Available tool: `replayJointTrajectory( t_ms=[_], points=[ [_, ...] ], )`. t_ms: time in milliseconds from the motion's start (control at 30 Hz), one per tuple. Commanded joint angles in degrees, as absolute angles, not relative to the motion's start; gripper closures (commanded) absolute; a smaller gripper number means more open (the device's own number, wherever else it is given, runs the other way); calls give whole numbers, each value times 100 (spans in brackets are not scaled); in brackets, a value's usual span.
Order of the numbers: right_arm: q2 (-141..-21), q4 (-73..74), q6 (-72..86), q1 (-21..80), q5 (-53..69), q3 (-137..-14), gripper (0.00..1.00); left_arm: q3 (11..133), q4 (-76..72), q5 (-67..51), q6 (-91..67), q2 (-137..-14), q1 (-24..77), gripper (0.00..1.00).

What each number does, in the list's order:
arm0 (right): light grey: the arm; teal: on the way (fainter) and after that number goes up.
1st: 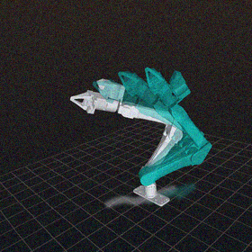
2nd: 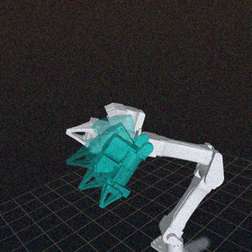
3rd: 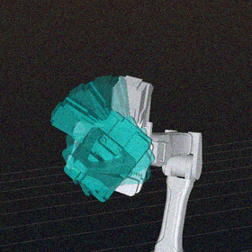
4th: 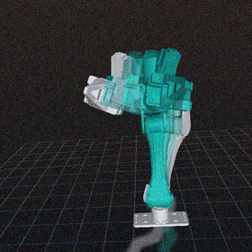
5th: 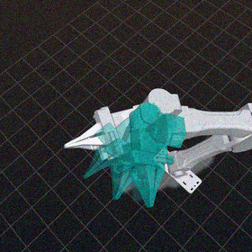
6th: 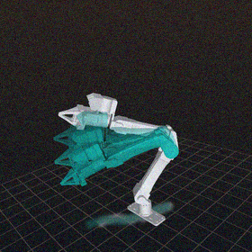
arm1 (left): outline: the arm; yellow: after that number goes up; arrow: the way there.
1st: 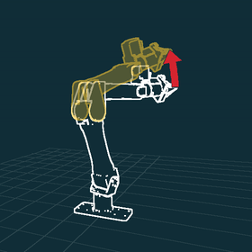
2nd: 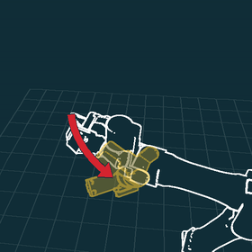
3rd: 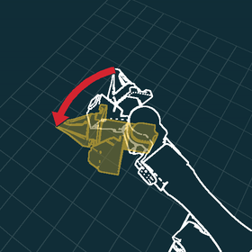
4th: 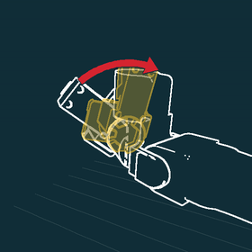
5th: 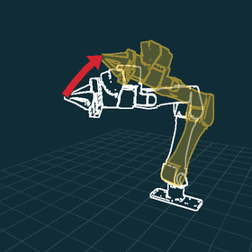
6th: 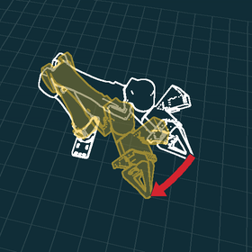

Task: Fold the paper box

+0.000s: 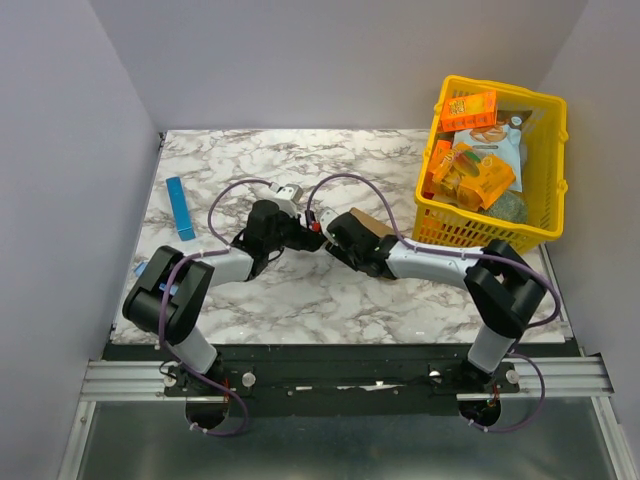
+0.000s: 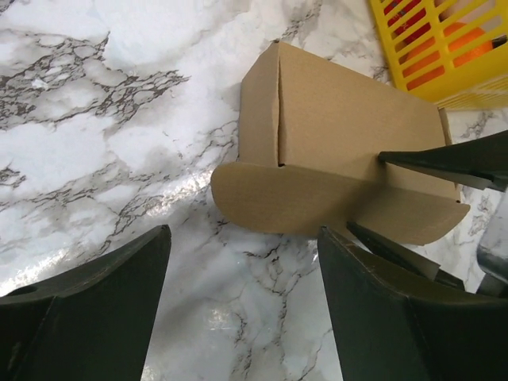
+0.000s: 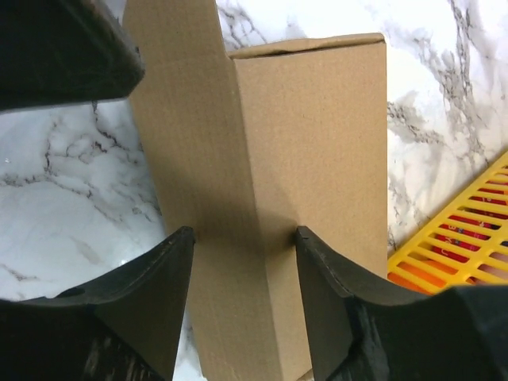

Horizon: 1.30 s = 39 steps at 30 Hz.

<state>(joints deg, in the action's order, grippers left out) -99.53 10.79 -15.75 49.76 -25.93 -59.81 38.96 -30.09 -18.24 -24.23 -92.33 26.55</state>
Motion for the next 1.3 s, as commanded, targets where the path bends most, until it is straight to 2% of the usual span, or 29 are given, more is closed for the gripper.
replayJointTrajectory(
  t_ms=[0, 100, 133, 500, 700, 833, 1267],
  points=[
    [-9968, 1186, -1372, 4940, -2532, -5933, 35, 3815, -3893, -2390, -2540, -9386, 2619, 15],
    [-9564, 1431, -1196, 4896, -2049, -6020, 6, 3710, -4051, -2443, -2531, -9474, 2576, 14],
    [-9493, 1537, -1161, 4869, -1961, -6090, 1, 3674, -4104, -2452, -2566, -9501, 2549, 14],
    [-9061, 2715, -695, 4351, -379, -7250, 0, 3270, -5317, -3006, -3084, -9905, 2364, 13],
    [-9658, 2970, -896, 3859, -527, -7611, 0, 3419, -5396, -3068, -3155, -10160, 2355, 16],
    [-10010, 2936, -1028, 3543, -361, -7743, 0, 3515, -5204, -2936, -3085, -10187, 2355, 30],
    [-10661, 2813, -1301, 3340, 316, -7770, 0, 3876, -4273, -2435, -2602, -10441, 2390, 49]
  ],
)
